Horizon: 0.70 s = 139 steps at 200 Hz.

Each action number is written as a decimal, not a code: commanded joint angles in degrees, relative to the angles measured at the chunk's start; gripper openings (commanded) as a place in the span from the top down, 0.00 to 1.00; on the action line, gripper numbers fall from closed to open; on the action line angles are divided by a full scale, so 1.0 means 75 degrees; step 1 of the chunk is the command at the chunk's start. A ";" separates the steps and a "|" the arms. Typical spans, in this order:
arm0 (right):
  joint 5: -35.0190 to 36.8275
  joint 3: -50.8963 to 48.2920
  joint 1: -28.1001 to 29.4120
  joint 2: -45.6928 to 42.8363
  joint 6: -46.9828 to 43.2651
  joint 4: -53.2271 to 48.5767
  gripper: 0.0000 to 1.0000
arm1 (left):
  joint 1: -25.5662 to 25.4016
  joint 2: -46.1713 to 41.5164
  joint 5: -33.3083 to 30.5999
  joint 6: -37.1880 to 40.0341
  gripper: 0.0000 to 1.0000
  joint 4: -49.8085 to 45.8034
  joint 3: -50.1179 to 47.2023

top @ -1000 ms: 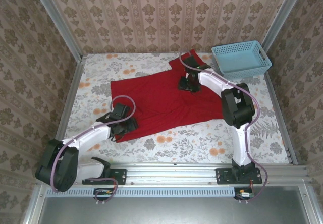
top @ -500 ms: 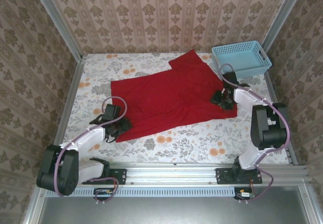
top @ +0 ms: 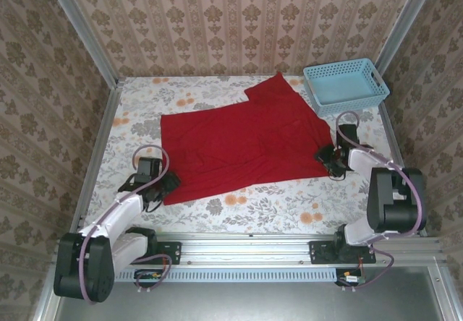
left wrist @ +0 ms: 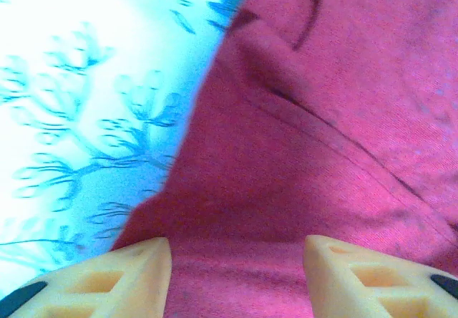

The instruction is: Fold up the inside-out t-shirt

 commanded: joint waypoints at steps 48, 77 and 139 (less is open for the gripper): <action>0.0223 -0.1930 0.0404 -0.2762 0.1087 -0.0721 0.41 | 0.0934 0.0124 0.0251 0.0393 0.46 -0.0359 0.0197; 0.0923 -0.1399 0.0665 -0.3639 0.0506 -0.1697 0.37 | 0.0394 0.0020 0.0000 0.0580 0.47 -0.1006 0.1100; 0.1023 -0.0178 0.1124 -0.2612 -0.0062 -0.1236 0.28 | -0.1779 0.1227 -0.0339 -0.0093 0.44 -0.0058 0.1874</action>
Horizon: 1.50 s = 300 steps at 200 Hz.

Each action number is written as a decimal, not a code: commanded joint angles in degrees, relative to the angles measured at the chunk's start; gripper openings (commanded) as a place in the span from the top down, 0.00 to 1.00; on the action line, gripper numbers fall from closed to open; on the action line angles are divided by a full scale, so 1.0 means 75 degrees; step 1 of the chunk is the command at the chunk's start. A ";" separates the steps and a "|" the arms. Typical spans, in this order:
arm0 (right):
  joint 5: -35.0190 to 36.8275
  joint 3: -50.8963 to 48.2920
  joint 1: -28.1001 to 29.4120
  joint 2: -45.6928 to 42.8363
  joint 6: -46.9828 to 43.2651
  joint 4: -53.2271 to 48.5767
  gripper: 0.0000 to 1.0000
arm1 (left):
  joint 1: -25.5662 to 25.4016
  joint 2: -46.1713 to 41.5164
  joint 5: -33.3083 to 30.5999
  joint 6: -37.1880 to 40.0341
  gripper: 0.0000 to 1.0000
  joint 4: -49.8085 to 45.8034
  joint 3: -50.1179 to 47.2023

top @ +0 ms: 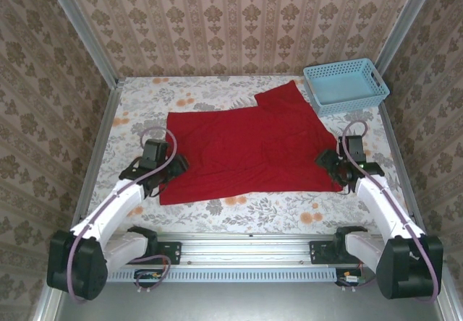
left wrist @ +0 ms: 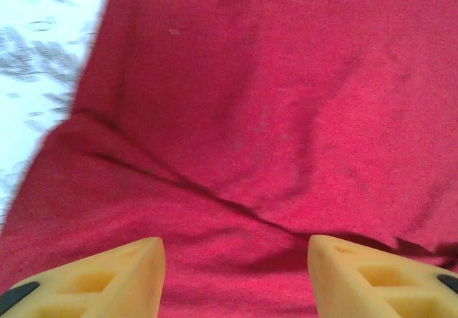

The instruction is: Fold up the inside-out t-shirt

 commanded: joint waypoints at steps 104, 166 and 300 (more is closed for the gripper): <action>0.0742 -0.0333 0.2101 0.2165 0.1232 0.0872 0.22 | 0.0647 0.1999 0.0640 -0.0200 0.44 0.1082 -0.0905; 0.1512 -0.1015 0.3443 0.1147 0.2631 0.0079 0.22 | 0.0479 0.0170 0.0062 -0.0276 0.43 -0.0035 -0.1892; 0.2393 0.3290 0.3129 0.2131 -0.0881 -0.0482 0.11 | 0.1786 0.1903 -0.0941 0.0958 0.32 -0.1055 0.2560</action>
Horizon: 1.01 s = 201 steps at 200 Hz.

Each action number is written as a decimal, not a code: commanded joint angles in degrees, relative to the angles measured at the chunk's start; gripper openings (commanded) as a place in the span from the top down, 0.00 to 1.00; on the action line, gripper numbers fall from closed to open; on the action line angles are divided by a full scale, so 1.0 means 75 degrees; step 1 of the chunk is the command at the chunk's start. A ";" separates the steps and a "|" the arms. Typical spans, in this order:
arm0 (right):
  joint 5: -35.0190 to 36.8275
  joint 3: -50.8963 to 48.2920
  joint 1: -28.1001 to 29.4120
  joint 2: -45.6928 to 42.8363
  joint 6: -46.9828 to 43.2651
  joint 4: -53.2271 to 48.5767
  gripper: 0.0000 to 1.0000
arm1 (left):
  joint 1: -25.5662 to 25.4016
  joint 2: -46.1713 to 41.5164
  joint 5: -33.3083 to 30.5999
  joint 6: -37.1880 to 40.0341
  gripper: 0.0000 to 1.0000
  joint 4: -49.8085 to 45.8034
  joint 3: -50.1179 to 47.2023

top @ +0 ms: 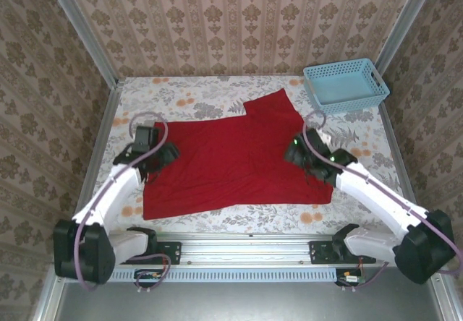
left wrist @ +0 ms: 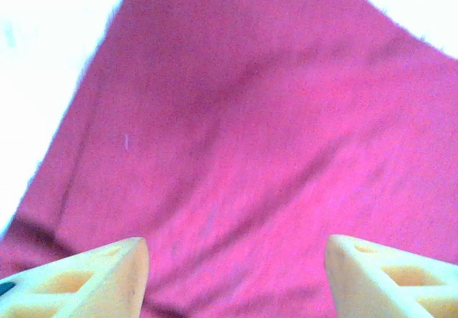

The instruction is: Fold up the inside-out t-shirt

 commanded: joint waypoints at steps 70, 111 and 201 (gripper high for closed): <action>-0.1266 0.5366 -0.1540 0.5495 -0.3401 0.0495 0.11 | 0.1564 0.5099 -0.0125 0.1006 0.34 -0.0177 0.4309; -0.1410 0.7005 -0.1726 0.7059 -0.3882 0.0429 0.12 | 0.1807 0.6589 0.0371 0.1068 0.40 -0.0288 0.5493; -0.1211 1.1044 -0.2110 1.0284 -0.4357 -0.1031 0.11 | 0.1862 0.8006 0.0872 0.1116 0.57 -0.0698 0.6899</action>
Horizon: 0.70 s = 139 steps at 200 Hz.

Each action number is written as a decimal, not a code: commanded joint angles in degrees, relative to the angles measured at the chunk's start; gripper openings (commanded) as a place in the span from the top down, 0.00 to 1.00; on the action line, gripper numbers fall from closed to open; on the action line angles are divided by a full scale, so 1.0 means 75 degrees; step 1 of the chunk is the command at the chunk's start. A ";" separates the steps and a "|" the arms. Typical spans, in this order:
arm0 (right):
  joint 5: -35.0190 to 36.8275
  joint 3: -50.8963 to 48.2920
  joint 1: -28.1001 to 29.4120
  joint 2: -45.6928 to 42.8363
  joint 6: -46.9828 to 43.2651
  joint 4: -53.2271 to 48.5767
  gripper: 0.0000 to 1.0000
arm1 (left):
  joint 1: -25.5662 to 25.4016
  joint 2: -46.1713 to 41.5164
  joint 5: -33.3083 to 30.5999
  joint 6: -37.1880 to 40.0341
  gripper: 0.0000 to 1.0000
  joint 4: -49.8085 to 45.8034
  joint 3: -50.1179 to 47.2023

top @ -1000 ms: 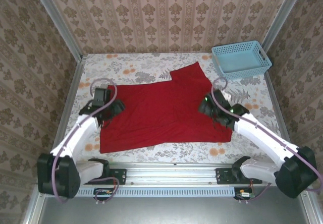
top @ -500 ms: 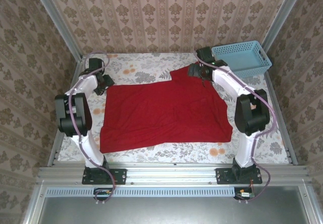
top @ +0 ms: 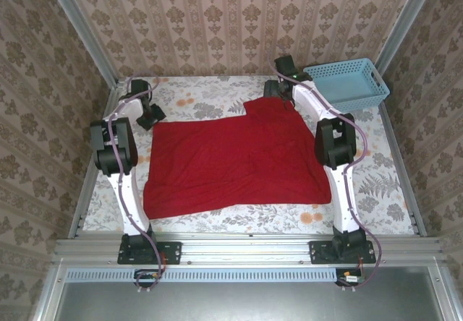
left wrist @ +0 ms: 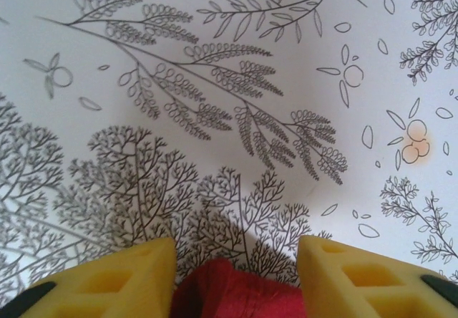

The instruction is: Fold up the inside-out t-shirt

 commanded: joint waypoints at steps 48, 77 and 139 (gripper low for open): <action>0.0034 0.2933 -0.0320 0.2092 -0.0200 -0.1392 0.13 | 0.0064 0.0240 0.0308 0.0045 0.72 -0.0292 0.0258; 0.0021 0.3469 -0.0393 0.2559 -0.0095 -0.1471 0.21 | 0.0061 0.0293 0.0390 0.0043 0.79 -0.0280 0.0252; -0.0499 0.4318 -0.0561 0.3122 0.0384 -0.2233 0.36 | 0.0057 0.0224 0.0675 -0.0132 0.92 -0.0091 0.0069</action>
